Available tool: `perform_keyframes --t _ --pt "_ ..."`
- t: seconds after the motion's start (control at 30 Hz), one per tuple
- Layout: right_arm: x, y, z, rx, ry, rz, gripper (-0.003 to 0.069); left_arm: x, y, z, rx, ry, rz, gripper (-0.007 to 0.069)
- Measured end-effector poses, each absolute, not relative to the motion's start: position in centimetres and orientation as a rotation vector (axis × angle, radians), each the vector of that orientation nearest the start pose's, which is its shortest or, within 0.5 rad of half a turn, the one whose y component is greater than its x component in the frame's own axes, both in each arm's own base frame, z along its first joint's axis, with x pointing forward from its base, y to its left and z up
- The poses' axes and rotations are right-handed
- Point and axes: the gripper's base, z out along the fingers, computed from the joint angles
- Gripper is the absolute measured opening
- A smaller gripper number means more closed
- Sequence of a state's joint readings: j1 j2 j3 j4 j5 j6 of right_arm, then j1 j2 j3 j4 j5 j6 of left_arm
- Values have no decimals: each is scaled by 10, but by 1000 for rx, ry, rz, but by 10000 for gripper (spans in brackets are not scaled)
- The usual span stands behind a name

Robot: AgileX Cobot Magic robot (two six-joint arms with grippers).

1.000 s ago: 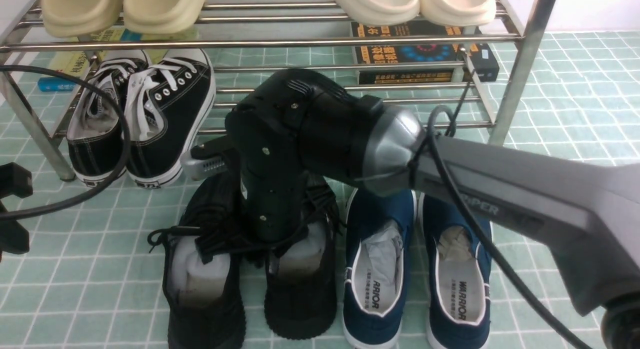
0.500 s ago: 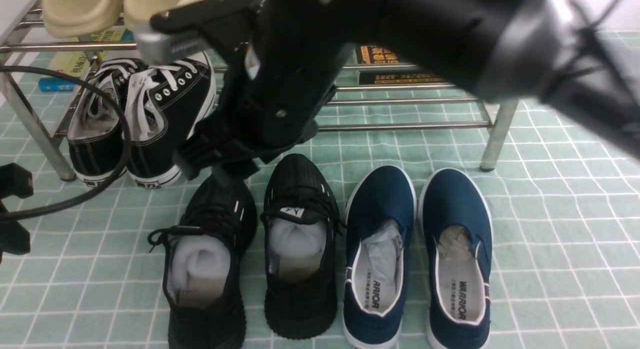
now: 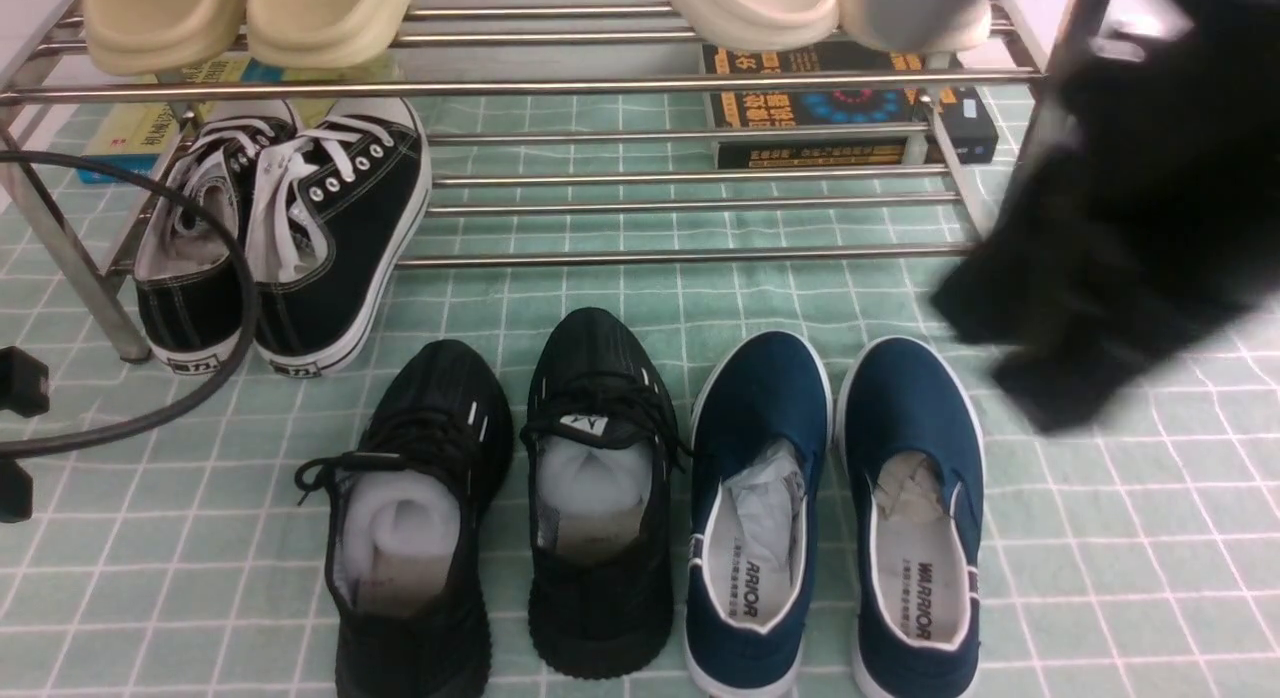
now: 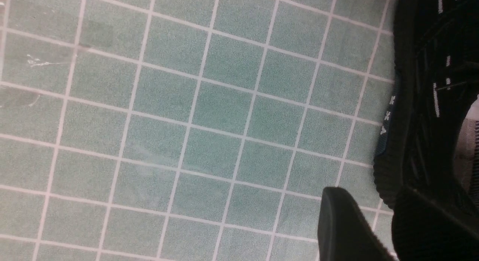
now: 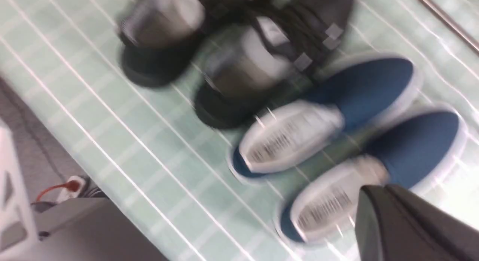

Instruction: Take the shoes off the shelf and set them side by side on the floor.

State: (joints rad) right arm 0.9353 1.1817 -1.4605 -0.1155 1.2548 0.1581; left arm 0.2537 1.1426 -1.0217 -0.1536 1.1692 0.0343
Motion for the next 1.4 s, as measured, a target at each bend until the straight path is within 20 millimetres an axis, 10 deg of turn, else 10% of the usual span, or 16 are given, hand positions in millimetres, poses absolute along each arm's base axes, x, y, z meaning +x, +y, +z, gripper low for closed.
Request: perform_keyframes --t 0.27,0.5,1.4 --pt "93 91 378 -610 1959 470 -13 199 38 326 -396 2725 -151 235" --pt "74 73 321 -576 1655 623 -10 199 38 326 -396 2725 -151 235" --pt "61 83 296 -754 1440 718 -3 195 38 324 -393 2772 -140 235"
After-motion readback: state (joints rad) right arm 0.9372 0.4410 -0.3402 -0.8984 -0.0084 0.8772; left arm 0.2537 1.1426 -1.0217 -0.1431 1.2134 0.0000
